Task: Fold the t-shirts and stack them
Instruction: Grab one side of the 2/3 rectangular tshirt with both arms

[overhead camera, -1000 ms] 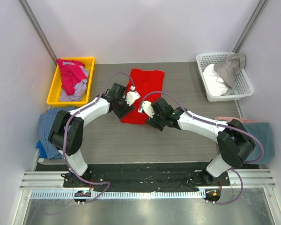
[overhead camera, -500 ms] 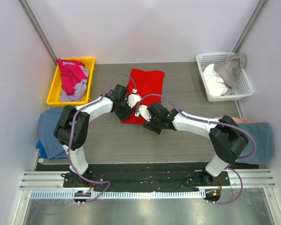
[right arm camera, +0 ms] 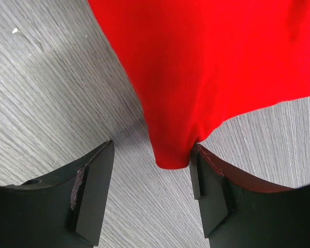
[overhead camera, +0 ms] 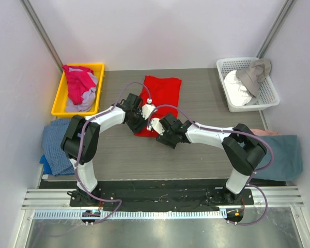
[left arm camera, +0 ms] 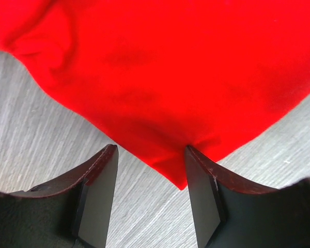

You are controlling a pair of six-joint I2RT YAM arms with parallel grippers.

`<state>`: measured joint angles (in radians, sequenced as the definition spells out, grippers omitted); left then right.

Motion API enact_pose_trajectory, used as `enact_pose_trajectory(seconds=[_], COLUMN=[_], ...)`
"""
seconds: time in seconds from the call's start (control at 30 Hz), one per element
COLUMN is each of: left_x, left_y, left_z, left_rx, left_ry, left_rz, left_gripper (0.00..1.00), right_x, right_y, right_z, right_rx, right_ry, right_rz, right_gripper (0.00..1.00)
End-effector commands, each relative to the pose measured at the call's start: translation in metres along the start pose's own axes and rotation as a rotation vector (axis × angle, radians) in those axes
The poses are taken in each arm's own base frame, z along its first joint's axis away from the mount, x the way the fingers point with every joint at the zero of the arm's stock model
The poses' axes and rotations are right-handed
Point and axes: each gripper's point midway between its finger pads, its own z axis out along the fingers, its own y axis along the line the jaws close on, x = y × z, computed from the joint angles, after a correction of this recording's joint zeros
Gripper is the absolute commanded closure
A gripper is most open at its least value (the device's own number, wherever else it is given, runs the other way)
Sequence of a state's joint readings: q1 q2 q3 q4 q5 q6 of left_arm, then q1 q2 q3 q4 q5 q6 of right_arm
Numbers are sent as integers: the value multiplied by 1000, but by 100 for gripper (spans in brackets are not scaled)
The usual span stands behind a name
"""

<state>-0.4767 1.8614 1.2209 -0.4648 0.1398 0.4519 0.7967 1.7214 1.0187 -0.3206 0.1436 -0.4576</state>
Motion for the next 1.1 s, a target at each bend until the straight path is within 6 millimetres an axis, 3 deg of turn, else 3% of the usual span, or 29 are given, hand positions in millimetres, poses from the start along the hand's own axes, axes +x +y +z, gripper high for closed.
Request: enact_pose_trajectory(seconds=[0.0, 0.47, 0.7, 0.8, 0.93, 0.97, 1.07], left_x=[-4, 32, 49, 53, 56, 58, 61], left_y=[-20, -50, -58, -60, -64, -66, -70], left_z=[-10, -2, 0, 2, 0, -2, -9], left_rx=[92, 257, 295, 307, 329, 337, 345], left_ry=[-33, 104, 162, 175, 193, 204, 214], left_rz=[-8, 21, 26, 24, 21, 14, 12], left_gripper=[42, 47, 53, 64, 99, 100, 100], right_x=[-26, -24, -14, -11, -5, -5, -4], right_y=[-12, -16, -8, -5, -1, -1, 6], right_z=[-3, 3, 11, 12, 10, 9, 2], right_rx=[39, 53, 29, 19, 2, -1, -39], right_ry=[-68, -47, -20, -15, 0, 1, -1], right_rz=[-3, -25, -41, -45, -44, -42, -34], right_gripper=[34, 40, 61, 73, 92, 99, 99])
